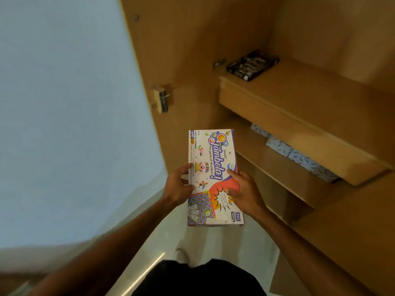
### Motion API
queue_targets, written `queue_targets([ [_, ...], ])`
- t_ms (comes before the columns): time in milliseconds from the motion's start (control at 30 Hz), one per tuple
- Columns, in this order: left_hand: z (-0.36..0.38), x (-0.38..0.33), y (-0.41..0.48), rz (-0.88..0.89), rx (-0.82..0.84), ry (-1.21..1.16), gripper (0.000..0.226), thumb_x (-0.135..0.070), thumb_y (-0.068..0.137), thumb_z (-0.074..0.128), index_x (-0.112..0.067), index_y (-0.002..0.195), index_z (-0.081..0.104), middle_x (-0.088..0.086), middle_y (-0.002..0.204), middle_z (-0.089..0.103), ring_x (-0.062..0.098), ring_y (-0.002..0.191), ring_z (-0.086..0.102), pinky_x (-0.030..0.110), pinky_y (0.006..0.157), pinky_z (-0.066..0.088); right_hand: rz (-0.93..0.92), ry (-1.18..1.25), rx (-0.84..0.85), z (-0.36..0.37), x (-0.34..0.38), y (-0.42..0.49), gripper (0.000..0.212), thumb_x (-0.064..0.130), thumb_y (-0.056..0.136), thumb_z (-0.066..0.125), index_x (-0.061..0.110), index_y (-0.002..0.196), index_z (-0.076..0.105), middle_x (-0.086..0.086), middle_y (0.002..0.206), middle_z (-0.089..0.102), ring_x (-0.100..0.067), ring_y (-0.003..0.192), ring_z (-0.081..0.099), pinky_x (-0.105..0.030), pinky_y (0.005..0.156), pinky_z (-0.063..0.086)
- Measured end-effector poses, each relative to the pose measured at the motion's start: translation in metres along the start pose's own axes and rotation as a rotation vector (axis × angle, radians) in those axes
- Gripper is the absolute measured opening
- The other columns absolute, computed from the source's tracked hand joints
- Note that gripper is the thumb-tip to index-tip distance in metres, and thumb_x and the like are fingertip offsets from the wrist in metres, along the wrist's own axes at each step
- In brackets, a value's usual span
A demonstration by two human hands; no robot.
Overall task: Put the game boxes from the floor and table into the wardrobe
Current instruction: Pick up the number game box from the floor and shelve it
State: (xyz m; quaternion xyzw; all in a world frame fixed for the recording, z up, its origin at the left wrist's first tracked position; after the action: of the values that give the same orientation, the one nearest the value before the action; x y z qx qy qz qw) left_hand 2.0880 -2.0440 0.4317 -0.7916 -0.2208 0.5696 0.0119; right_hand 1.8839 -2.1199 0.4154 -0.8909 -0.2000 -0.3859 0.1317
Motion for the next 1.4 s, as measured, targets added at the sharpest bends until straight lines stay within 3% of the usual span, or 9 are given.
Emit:
queue_targets([
  [100, 0.012, -0.042, 0.073, 0.052, 0.086, 0.013, 0.065, 0.006, 0.085, 0.063, -0.017, 0.142, 0.044, 0.004, 0.132, 0.054, 0.02, 0.101, 0.059, 0.015, 0.05, 0.055, 0.017, -0.001, -0.083, -0.037, -0.003, 0.052, 0.058, 0.039, 0.086, 0.061, 0.023, 0.14, 0.045, -0.005, 0.133, 0.048, -0.023, 0.121, 0.049, -0.047, 0.096, 0.051],
  [200, 0.031, -0.084, 0.142, 0.12, 0.141, -0.015, 0.065, 0.011, 0.083, 0.061, -0.016, 0.14, 0.046, 0.007, 0.132, 0.054, 0.024, 0.103, 0.061, 0.016, 0.052, 0.056, -0.021, -0.028, -0.177, -0.075, -0.012, 0.104, 0.084, 0.078, 0.079, 0.033, 0.019, 0.138, 0.047, -0.008, 0.134, 0.05, -0.026, 0.12, 0.051, -0.045, 0.098, 0.05],
  [267, 0.044, -0.108, 0.183, 0.134, 0.174, -0.033, 0.066, 0.014, 0.083, 0.059, -0.015, 0.14, 0.045, 0.002, 0.128, 0.054, 0.027, 0.109, 0.061, 0.019, 0.057, 0.058, -0.021, -0.02, -0.235, -0.101, -0.023, 0.14, 0.092, 0.082, 0.075, 0.026, 0.018, 0.137, 0.047, -0.009, 0.132, 0.052, -0.026, 0.118, 0.053, -0.044, 0.097, 0.051],
  [500, 0.095, -0.202, 0.341, 0.239, 0.141, -0.05, 0.061, 0.019, 0.08, 0.052, -0.012, 0.133, 0.053, 0.002, 0.118, 0.061, 0.008, 0.09, 0.062, 0.013, 0.059, 0.055, 0.025, -0.025, -0.276, -0.193, -0.064, 0.291, 0.066, 0.06, 0.086, 0.049, 0.015, 0.135, 0.049, -0.011, 0.131, 0.054, -0.029, 0.118, 0.053, -0.046, 0.097, 0.05],
  [633, 0.117, -0.253, 0.427, 0.285, 0.085, -0.017, 0.057, 0.017, 0.076, 0.051, -0.01, 0.127, 0.058, 0.005, 0.123, 0.064, 0.018, 0.089, 0.069, 0.021, 0.061, 0.059, 0.036, -0.011, -0.256, -0.242, -0.079, 0.374, 0.051, 0.021, 0.089, 0.063, 0.013, 0.137, 0.047, -0.012, 0.133, 0.052, -0.026, 0.121, 0.052, -0.046, 0.098, 0.05],
  [900, 0.157, -0.311, 0.563, 0.253, 0.141, 0.126, 0.048, 0.01, 0.08, 0.063, -0.008, 0.125, 0.057, 0.011, 0.135, 0.057, 0.021, 0.107, 0.061, 0.018, 0.068, 0.056, 0.052, -0.062, -0.278, -0.303, -0.098, 0.501, 0.048, 0.017, 0.093, 0.059, 0.007, 0.138, 0.046, -0.014, 0.135, 0.053, -0.026, 0.124, 0.05, -0.027, 0.101, 0.04],
  [1167, 0.187, -0.312, 0.617, 0.254, 0.648, 0.415, 0.134, -0.048, 0.037, 0.094, -0.026, 0.151, 0.028, -0.002, 0.156, 0.023, 0.023, 0.141, 0.033, 0.044, 0.112, 0.039, 0.056, -0.016, -0.276, -0.326, -0.12, 0.572, 0.058, 0.022, 0.089, 0.065, 0.009, 0.14, 0.043, -0.016, 0.137, 0.042, -0.028, 0.127, 0.044, -0.038, 0.108, 0.04],
  [1267, 0.175, -0.33, 0.629, 0.442, 0.479, 0.698, 0.124, -0.067, 0.037, 0.086, -0.036, 0.146, 0.033, -0.008, 0.161, 0.007, 0.021, 0.146, 0.017, 0.043, 0.117, 0.031, 0.017, 0.022, -0.288, -0.326, -0.124, 0.58, 0.058, 0.018, 0.086, 0.069, 0.009, 0.138, 0.045, -0.015, 0.138, 0.04, -0.028, 0.128, 0.043, -0.042, 0.107, 0.042],
  [1400, 0.149, -0.35, 0.625, 0.688, 0.324, 0.688, 0.083, -0.054, 0.053, 0.087, -0.029, 0.127, 0.06, -0.006, 0.143, 0.046, 0.009, 0.129, 0.045, 0.022, 0.102, 0.045, -0.052, 0.028, -0.325, -0.327, -0.123, 0.585, 0.052, 0.017, 0.084, 0.07, 0.012, 0.133, 0.051, -0.011, 0.139, 0.04, -0.024, 0.128, 0.044, -0.033, 0.105, 0.043],
])
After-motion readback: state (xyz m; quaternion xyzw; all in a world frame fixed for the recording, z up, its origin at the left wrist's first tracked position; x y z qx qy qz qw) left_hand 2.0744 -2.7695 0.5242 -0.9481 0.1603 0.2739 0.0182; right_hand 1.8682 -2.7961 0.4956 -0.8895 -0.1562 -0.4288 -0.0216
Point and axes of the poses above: each hand's wrist, its own y-axis towards the middle knuckle, its own z-axis out of the palm, x = y × z, the point moved 10 cm from there along y, towards the middle knuckle
